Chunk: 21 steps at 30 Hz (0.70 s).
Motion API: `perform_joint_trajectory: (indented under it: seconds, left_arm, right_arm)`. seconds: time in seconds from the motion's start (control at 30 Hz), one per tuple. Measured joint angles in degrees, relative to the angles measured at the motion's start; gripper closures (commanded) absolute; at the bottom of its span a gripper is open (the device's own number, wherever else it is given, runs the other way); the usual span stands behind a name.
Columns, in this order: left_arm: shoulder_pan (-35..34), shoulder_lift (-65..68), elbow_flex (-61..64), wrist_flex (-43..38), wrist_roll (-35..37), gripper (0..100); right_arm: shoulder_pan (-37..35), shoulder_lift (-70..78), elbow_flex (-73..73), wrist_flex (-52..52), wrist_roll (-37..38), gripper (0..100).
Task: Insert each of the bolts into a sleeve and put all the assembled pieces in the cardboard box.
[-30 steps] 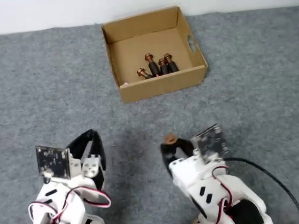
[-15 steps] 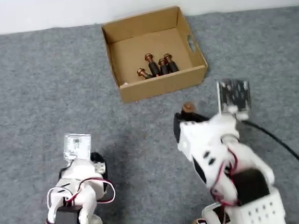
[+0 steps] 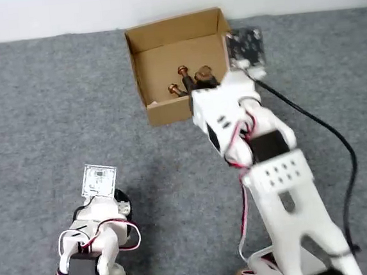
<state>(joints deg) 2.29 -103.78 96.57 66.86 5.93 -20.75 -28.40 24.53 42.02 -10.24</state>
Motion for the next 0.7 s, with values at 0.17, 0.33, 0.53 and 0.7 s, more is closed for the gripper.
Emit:
perform_joint_trajectory:
  seconds: [0.17, 0.33, 0.53, 0.7]
  left_arm:
    - [-7.21, 0.0, 0.0, 0.0, 0.18, 99]
    - [-10.46, 0.0, 0.0, 0.44, 0.18, 99]
    - [-10.73, 0.0, 0.0, 4.57, 0.0, 99]
    - [-10.73, 0.0, 0.0, 4.84, 0.0, 99]
  right_arm:
    - [0.0, 11.6, -6.42, -7.38, 4.04, 99.1]
    - [0.0, 23.21, -13.8, -12.66, 7.3, 99.1]
    - [0.0, 37.01, -24.88, -15.21, 9.23, 99.1]
    - [0.0, 48.97, -36.13, -15.56, 9.23, 99.1]
